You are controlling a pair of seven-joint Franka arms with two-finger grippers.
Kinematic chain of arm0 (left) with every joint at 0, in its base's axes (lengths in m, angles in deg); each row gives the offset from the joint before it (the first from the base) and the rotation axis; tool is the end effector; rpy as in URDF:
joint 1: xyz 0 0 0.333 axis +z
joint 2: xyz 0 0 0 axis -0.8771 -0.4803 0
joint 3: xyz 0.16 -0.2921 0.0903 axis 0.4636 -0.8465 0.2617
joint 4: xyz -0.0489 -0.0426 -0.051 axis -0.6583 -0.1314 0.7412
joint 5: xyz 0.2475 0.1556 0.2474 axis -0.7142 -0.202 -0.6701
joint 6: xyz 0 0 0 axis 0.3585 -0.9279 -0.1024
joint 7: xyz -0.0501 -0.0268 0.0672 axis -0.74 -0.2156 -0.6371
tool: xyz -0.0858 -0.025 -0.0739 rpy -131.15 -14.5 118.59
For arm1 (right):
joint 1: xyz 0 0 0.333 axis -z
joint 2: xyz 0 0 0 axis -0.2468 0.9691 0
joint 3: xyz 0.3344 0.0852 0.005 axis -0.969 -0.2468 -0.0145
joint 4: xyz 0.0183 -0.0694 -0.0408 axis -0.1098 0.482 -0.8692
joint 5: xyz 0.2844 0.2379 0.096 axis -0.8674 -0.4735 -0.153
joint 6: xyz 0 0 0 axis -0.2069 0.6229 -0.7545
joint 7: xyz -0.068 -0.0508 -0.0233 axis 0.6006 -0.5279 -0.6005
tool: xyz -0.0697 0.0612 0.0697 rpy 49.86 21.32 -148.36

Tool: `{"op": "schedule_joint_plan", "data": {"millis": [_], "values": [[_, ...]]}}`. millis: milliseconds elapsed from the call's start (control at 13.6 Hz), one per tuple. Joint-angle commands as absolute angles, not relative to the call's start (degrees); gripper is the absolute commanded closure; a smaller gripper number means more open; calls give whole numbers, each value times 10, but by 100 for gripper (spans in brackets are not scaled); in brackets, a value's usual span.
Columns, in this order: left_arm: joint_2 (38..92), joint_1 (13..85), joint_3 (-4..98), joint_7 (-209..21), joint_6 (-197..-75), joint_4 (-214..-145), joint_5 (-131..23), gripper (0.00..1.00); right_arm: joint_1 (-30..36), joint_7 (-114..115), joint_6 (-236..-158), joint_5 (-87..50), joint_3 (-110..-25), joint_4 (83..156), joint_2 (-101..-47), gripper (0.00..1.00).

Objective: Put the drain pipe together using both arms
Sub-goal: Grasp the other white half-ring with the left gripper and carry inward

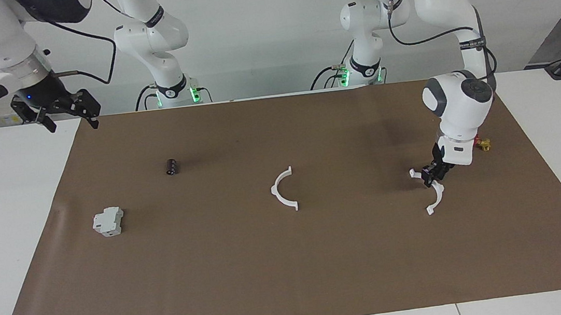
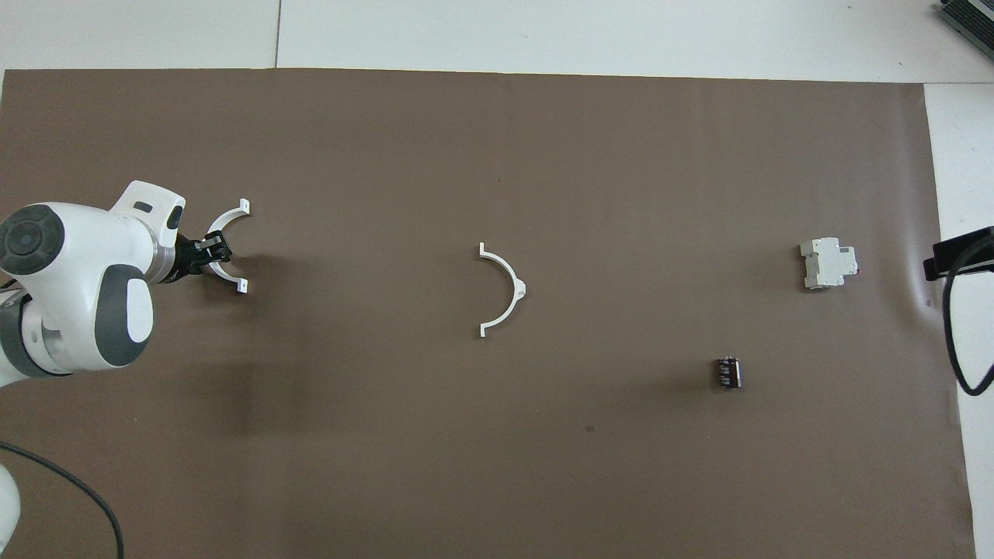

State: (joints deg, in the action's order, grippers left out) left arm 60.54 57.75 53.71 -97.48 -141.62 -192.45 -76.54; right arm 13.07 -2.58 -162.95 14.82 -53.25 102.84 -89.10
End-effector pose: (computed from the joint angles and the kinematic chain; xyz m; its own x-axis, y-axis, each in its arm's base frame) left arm 0.5859 -0.0009 0.3307 0.9278 0.3519 0.1240 0.3473 -0.9360 0.0581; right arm 0.5291 -0.0614 0.6621 0.9979 -0.0199 -0.0617 -0.0171 -0.9987 0.0471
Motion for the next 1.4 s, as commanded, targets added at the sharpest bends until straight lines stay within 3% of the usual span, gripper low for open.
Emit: {"op": "schedule_joint_plan", "data": {"millis": [0,221,369,738,1328], "values": [[608,572,540,-978,-1428,-1933,-769,100,130,-37,-1626,152,-537,1019,-883,0],[608,572,540,-978,-1428,-1933,-769,100,131,-47,-1656,152,-536,1098,-922,0],[608,557,540,-986,-1421,-1925,-769,100,130,-44,-1662,152,-537,1096,-922,0],[610,446,542,-1169,-1300,-1844,-819,100,122,-49,-1662,152,-540,1097,-922,0],[600,283,541,-1416,-1276,-1815,-877,100,96,-49,-1676,152,-541,1099,-922,0]]}}
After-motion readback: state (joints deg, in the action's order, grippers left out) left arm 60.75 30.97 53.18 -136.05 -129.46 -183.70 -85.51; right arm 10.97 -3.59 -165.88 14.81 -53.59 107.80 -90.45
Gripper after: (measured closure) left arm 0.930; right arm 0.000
